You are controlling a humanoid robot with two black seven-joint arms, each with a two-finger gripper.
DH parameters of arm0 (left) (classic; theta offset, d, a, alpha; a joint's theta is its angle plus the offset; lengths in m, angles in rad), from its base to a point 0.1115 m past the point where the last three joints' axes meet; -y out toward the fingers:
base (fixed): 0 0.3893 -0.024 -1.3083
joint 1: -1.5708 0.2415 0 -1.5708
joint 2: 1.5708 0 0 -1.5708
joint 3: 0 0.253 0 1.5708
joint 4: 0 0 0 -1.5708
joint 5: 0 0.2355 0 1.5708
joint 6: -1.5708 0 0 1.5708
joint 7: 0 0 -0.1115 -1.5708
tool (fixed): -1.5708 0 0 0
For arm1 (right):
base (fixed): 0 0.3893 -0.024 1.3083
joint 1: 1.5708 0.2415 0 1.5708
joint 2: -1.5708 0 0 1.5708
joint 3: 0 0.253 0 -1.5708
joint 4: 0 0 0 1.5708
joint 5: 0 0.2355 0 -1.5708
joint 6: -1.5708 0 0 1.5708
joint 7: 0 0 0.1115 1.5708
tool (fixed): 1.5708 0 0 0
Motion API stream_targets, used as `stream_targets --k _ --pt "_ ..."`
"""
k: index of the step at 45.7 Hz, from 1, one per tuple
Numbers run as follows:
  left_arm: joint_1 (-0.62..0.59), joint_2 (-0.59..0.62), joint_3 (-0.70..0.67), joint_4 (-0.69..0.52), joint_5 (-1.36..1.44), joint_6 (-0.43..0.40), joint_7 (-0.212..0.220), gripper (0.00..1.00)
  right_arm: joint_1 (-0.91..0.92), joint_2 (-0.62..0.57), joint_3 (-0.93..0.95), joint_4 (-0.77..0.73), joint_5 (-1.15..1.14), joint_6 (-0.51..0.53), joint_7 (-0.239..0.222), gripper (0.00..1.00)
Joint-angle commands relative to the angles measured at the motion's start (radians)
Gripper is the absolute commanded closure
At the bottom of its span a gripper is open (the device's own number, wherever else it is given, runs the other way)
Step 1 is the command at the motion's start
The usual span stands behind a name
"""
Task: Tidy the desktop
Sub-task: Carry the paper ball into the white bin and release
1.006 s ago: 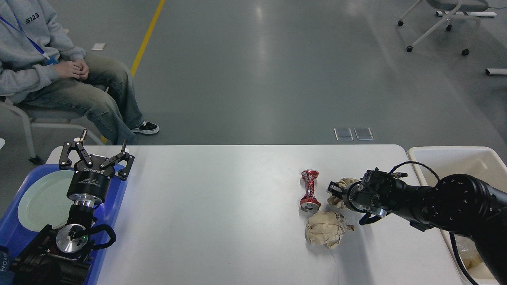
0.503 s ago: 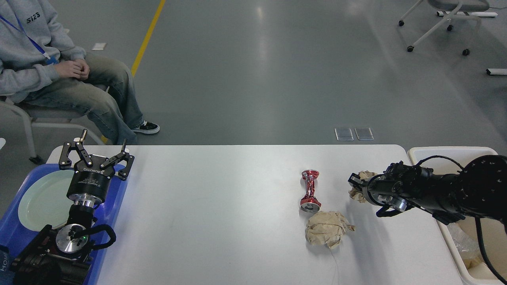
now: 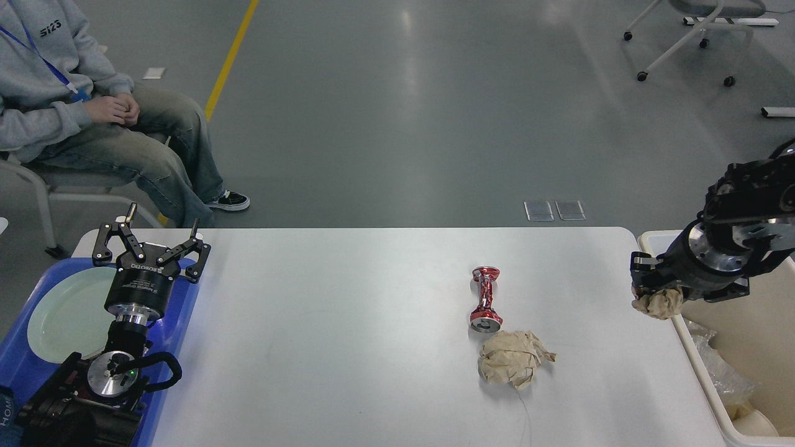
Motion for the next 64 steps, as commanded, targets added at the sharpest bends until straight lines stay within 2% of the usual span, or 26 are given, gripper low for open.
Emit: stream_targets --k 1,4,9,10,13,19,26,31,40,50,58,64 --pt "0.000 0.000 0.000 0.000 0.001 0.000 0.000 0.04 0.127 -0.066 -0.022 0.075 -0.050 0.136 0.000 1.00" --pt "0.000 0.000 0.000 0.000 -0.001 0.000 0.000 0.04 0.158 -0.103 -0.026 0.092 -0.054 0.150 -0.002 1.00" --pt "0.000 0.000 0.000 0.000 0.001 0.000 0.000 0.04 0.149 -0.229 -0.028 0.079 -0.102 0.138 -0.006 1.00" --pt "0.000 0.000 0.000 0.000 -0.001 0.000 0.000 0.04 0.127 -0.291 -0.026 0.054 -0.128 0.136 -0.006 1.00" --pt "0.000 0.000 0.000 0.001 0.001 0.000 0.000 0.04 0.072 -0.376 -0.014 -0.021 -0.172 0.138 -0.006 1.00" --pt "0.000 0.000 0.000 0.000 0.001 0.000 0.000 0.04 -0.084 -0.489 0.020 -0.236 -0.225 0.135 0.007 1.00" --pt "0.000 0.000 0.000 0.000 0.001 0.000 0.000 0.04 -0.386 -0.502 0.239 -0.443 -0.232 0.103 0.011 1.00" --pt "0.000 0.000 0.000 0.001 0.001 0.000 0.000 0.04 -0.636 -0.450 0.435 -0.584 -0.235 0.032 0.009 1.00" --pt "0.000 0.000 0.000 0.000 0.001 0.000 0.000 0.04 -1.064 -0.240 0.701 -0.935 -0.234 -0.156 0.011 1.00" --pt "0.000 0.000 0.000 0.000 0.001 0.000 0.000 0.04 -1.310 0.061 0.750 -1.317 -0.223 -0.357 0.011 1.00" --pt "0.000 0.000 0.000 0.000 0.001 0.000 0.000 0.04 -1.370 0.145 0.750 -1.362 -0.222 -0.477 0.004 1.00" --pt "0.000 0.000 0.000 0.000 0.001 0.000 0.000 0.04 -1.389 0.161 0.748 -1.362 -0.222 -0.499 0.001 1.00"
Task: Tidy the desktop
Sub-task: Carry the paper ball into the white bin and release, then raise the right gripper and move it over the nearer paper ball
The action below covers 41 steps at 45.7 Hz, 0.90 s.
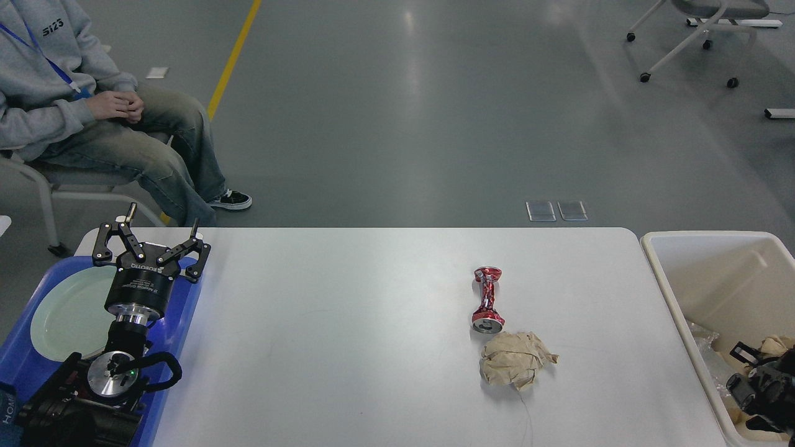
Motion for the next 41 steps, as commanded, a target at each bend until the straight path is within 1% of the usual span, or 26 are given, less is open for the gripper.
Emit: stream_targets --k 1,2,3,6,7,8,11,23,29,34,41 --pt "0.000 0.000 0.000 0.000 0.000 0.000 0.000 0.04 -0.017 0.013 -0.003 -0.002 0.000 -0.022 -0.005 1.00" --pt "0.000 0.000 0.000 0.000 0.000 0.000 0.000 0.04 -0.017 0.013 -0.003 -0.002 0.000 -0.026 -0.004 1.00" --pt "0.000 0.000 0.000 0.000 0.000 0.000 0.000 0.04 -0.018 0.011 -0.004 -0.002 0.000 -0.031 -0.004 0.93" --pt "0.000 0.000 0.000 0.000 0.000 0.000 0.000 0.04 -0.017 0.007 -0.003 0.001 0.000 -0.080 -0.002 0.30" --pt "0.000 0.000 0.000 0.001 0.000 0.000 0.000 0.04 -0.018 0.005 -0.004 0.003 0.000 -0.101 -0.002 0.13" --pt "0.000 0.000 0.000 0.000 0.000 0.000 0.000 0.04 -0.018 0.007 -0.004 0.004 0.000 -0.120 -0.002 0.01" --pt "0.000 0.000 0.000 0.000 0.000 0.000 0.000 0.04 -0.020 0.011 -0.004 0.009 -0.010 -0.141 -0.004 0.00" --pt "0.000 0.000 0.000 0.001 0.000 0.000 0.000 0.04 -0.020 0.002 -0.003 0.018 -0.001 -0.140 0.000 0.00" --pt "0.000 0.000 0.000 0.000 0.000 0.000 0.000 0.04 -0.003 -0.006 -0.003 0.067 -0.004 -0.122 0.003 0.00" --pt "0.000 0.000 0.000 0.000 0.000 0.000 0.000 0.04 0.035 -0.082 0.000 0.141 -0.016 -0.073 0.003 0.00" --pt "0.000 0.000 0.000 0.000 0.000 0.000 0.000 0.04 0.176 -0.225 0.000 0.308 -0.062 0.131 0.003 0.00"
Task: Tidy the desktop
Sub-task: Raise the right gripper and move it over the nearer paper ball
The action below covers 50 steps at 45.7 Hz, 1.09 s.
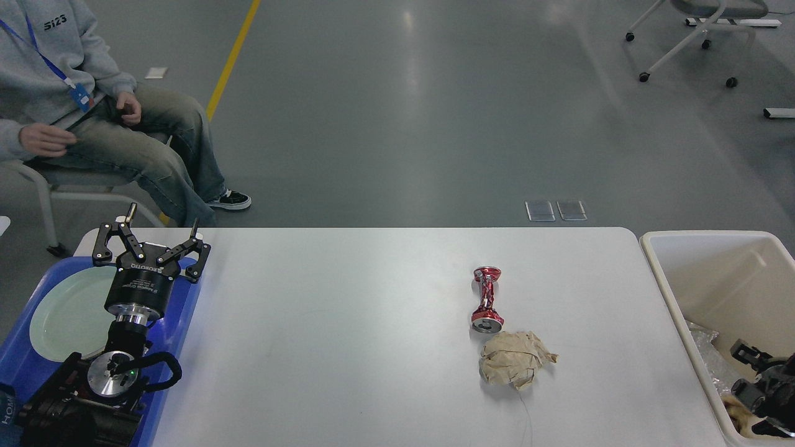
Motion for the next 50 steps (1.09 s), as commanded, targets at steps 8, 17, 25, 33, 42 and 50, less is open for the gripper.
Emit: stream_targets --k 8,17,25,33,42,50 --pt "0.000 0.000 0.000 0.000 0.000 0.000 0.000 0.04 0.354 -0.238 -0.008 0.313 -0.181 0.366 -0.008 0.00" --pt "0.000 0.000 0.000 0.000 -0.002 0.000 0.000 0.04 0.741 -0.321 -0.150 0.552 -0.270 0.695 -0.011 0.00" --pt "0.000 0.000 0.000 0.000 0.000 0.000 0.000 0.04 1.086 -0.276 -0.286 0.716 -0.260 0.970 -0.025 0.00" --pt "0.000 0.000 0.000 0.000 -0.002 0.000 0.000 0.04 1.390 -0.264 -0.339 0.882 -0.130 1.035 -0.063 0.00" --pt "0.000 -0.002 0.000 0.000 -0.002 0.000 0.000 0.04 1.736 -0.071 -0.566 1.035 0.205 1.035 -0.063 0.00" --pt "0.000 -0.002 0.000 0.000 0.000 0.000 0.000 0.04 1.902 0.079 -0.663 1.127 0.267 1.035 -0.064 0.00"
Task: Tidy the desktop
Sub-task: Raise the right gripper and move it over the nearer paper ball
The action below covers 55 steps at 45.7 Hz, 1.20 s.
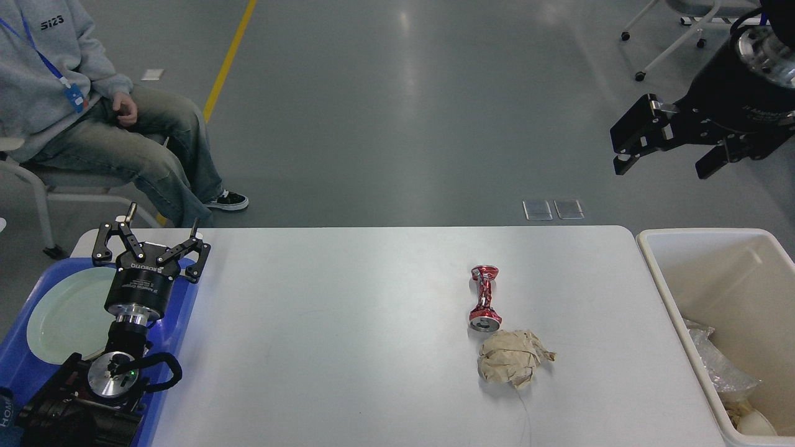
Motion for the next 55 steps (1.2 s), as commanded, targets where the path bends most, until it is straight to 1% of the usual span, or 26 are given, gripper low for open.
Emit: stream_targets --k 1,3,8,13,19,26,32,34,37,43,46,50,53,54,55 --pt "0.000 -0.001 0.000 0.000 0.001 0.000 0.000 0.04 0.111 0.114 -0.066 0.086 0.042 0.000 -0.003 0.01" --pt "0.000 -0.001 0.000 0.001 0.001 0.000 0.000 0.04 0.145 0.141 -0.095 0.127 0.060 -0.007 -0.003 0.01" --pt "0.000 -0.001 0.000 0.001 0.001 0.000 0.000 0.04 0.243 0.177 -0.132 0.226 0.135 -0.063 0.002 0.00" --pt "0.000 -0.001 0.000 0.000 0.001 0.000 0.000 0.04 0.280 0.204 -0.194 0.292 0.177 -0.119 0.003 0.01" --pt "0.000 0.000 0.000 0.001 0.001 0.000 0.000 0.04 0.297 0.234 -0.250 0.318 0.214 -0.146 0.005 0.01" --pt "0.000 0.000 0.000 0.000 0.001 0.000 0.000 0.04 0.279 0.223 -0.247 0.316 0.214 -0.143 0.005 0.00" --pt "0.000 0.000 0.000 0.000 0.001 0.000 0.000 0.04 0.106 0.223 -0.213 0.315 0.221 -0.159 0.006 0.01" --pt "0.000 0.000 0.000 0.001 0.001 0.000 0.000 0.04 0.034 0.221 -0.184 0.309 0.218 -0.181 0.006 0.02" --pt "0.000 0.000 0.000 0.000 0.001 0.000 0.000 0.04 -0.086 0.220 -0.135 0.301 0.206 -0.253 0.006 0.02" --pt "0.000 0.000 0.000 0.000 0.001 0.000 0.000 0.04 -0.308 0.229 -0.049 0.281 0.201 -0.475 0.006 0.02" --pt "0.000 0.000 0.000 0.000 0.001 0.000 0.000 0.04 -0.414 0.232 -0.007 0.241 0.208 -0.573 0.006 0.02" --pt "0.000 0.000 0.000 0.000 0.001 0.000 0.000 0.04 -0.557 0.264 0.039 0.178 0.221 -0.662 0.002 0.02" --pt "0.000 0.000 0.000 0.000 -0.001 0.000 0.000 0.04 -0.646 0.277 0.062 0.117 0.246 -0.689 -0.004 0.02" --pt "0.000 0.000 0.000 0.000 0.001 0.000 0.000 0.04 -0.672 0.275 0.066 0.096 0.287 -0.690 -0.004 0.02" --pt "0.000 0.000 0.000 0.000 0.001 0.000 0.000 0.04 -0.697 0.273 0.068 0.076 0.377 -0.687 -0.003 0.02"
